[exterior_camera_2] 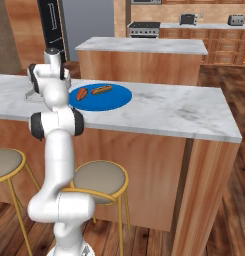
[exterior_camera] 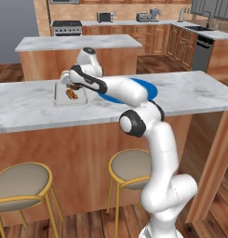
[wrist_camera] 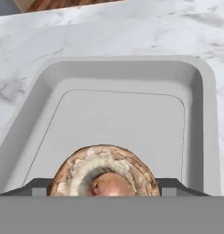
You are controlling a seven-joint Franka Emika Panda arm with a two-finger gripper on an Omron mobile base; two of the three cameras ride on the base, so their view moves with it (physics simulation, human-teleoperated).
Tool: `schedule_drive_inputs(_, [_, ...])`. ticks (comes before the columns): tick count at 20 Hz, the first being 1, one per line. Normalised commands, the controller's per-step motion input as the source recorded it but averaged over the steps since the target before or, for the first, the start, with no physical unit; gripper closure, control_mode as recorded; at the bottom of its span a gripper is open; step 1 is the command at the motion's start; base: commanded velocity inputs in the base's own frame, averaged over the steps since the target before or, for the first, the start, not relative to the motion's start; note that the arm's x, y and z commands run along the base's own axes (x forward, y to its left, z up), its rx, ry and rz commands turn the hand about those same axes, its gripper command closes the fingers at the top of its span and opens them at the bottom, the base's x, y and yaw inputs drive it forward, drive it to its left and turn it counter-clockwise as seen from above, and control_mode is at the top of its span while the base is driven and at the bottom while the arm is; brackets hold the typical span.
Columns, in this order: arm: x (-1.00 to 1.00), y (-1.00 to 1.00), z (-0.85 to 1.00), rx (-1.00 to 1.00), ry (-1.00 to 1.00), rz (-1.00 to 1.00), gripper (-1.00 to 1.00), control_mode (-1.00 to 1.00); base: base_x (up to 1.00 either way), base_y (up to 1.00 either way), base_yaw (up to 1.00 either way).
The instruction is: Place one cooked food and one vegetable from the large plate to each tupperware container.
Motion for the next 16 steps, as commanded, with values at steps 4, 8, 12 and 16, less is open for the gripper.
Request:
schedule_drive_inputs(4, [0.01,-0.01,-0.09,0.00,0.03,0.00,1.00,-1.00,0.00,0.00,0.00])
schedule_drive_inputs(8, [0.00,0.00,-0.02,0.00,0.00,0.00,-1.00,-1.00,0.00,0.00,0.00])
schedule_drive_inputs(12, [0.00,-0.01,0.00,0.00,-0.02,0.00,-1.00,-1.00,0.00,0.00,0.00])
schedule_drive_inputs(16, [0.00,-0.01,0.00,0.00,-0.02,0.00,-1.00,-1.00,0.00,0.00,0.00])
